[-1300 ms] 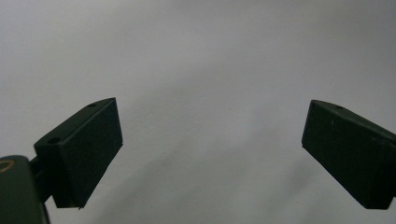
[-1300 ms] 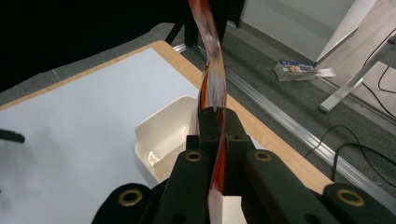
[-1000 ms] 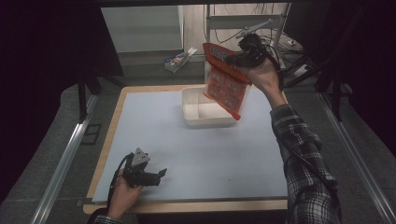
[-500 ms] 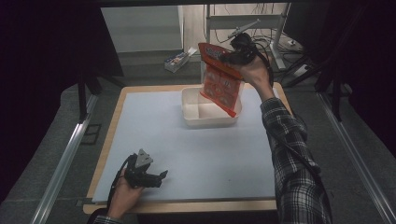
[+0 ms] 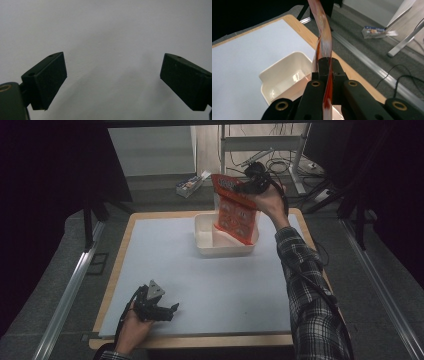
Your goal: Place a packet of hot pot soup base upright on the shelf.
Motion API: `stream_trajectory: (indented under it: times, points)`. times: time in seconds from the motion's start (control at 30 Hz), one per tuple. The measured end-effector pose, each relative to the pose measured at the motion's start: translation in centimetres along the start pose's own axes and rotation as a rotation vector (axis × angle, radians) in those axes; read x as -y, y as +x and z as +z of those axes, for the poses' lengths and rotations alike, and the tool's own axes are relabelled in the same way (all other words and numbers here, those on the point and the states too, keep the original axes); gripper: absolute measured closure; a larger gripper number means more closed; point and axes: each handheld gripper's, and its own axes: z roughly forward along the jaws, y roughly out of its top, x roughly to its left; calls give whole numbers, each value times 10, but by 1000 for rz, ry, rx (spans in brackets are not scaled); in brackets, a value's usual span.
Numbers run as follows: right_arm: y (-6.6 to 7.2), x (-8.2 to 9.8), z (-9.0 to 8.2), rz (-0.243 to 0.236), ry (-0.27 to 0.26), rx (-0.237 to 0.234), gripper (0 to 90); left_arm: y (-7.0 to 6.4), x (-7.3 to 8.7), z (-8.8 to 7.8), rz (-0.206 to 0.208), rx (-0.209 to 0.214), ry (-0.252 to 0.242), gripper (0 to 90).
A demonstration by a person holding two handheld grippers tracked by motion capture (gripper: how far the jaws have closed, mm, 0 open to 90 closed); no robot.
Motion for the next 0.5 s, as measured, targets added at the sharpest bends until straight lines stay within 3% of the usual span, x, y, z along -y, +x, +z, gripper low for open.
stream_trajectory:
  times: [0.13, 0.23, 0.4, 0.5]
  points:
    - [-6, 11, 11, 29, -10, -11, 890, 0, 0, 0, -4, -3, 0, 69]
    - [-11, 14, 11, 3, 2, 35, 887, 1, 0, 0, -8, -1, 2, 69]
    - [-22, 20, 14, 46, -2, 65, 879, 3, 1, 0, -15, -6, 3, 69]
    - [-36, 30, 21, 100, 11, 121, 838, 6, 1, -3, -37, -15, -8, 67]
